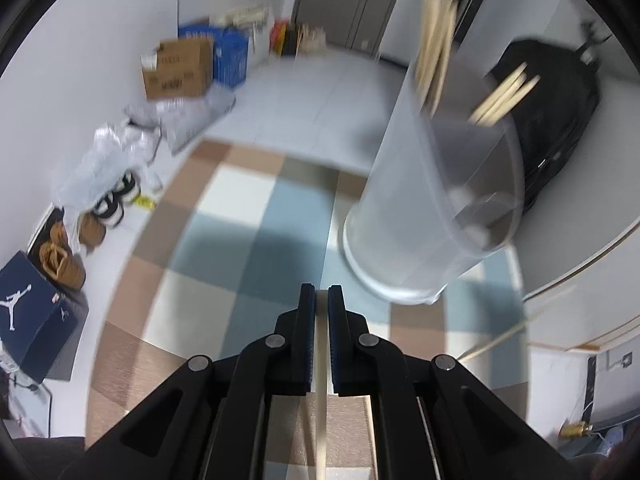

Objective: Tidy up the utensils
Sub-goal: 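Lift both held chopsticks upright and carry them above the white holder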

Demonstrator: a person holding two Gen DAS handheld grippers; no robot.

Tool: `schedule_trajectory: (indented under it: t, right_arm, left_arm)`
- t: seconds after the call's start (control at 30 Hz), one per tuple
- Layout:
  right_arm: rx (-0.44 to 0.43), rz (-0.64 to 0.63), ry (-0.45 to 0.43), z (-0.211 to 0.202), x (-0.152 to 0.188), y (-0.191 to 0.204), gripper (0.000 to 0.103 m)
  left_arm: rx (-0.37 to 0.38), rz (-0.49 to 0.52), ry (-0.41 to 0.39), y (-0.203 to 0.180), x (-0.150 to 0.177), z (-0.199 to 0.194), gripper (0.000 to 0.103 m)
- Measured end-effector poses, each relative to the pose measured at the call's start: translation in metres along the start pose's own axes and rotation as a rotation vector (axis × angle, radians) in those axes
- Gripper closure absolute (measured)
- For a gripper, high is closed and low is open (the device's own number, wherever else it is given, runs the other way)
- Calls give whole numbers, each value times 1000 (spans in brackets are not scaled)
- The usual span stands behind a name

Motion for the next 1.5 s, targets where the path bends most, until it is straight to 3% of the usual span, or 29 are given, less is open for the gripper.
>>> schedule_trajectory:
  t: [0.23,0.4,0.5,0.57,0.8,0.97,1.2,1.4,1.43,1.5]
  right_arm:
    - [12,7,17,-1,7,-2,100]
    - [109,152,85,5,15,-47,97]
    - [218,258,170,18,26,-87,83]
    - [243,331,209,26,32,-110,73]
    - [329,469,245,49,42,-169,62]
    - [374,536,239,64,46,-197,60]
    - [381,628,202,70,53,-218,62]
    - [359,660,194,78,54,-227,84]
    - [359,664,187,78,53,-229,91]
    - [352,665,179,77,51,-230,92]
  left_arm:
    - [63,11,-110,-1,-9,-39,101]
    - [96,35,-149,6,-6,-43,101]
    - [123,30,-145,12,-3,-41,101]
    - [136,23,-146,15,-3,-40,101]
    - [191,21,-153,24,-4,-31,101]
    - [224,-22,-77,32,-9,-11,101]
    - [234,-15,-74,32,-13,-10,101]
    - [239,-36,-59,34,-15,-8,101]
    - [240,-40,-59,34,-15,-8,101]
    - [229,-37,-65,34,-15,-9,101]
Point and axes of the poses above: each gripper's, at about its wrist camera, not at the fingertips, and z roughly the way its jaws point, y to its left, x to its underside, the point moved 4 cm from there along z, roughly the way its jaws point, and after that the axes turned 10 degrees about -x, right-handed, at the moved point
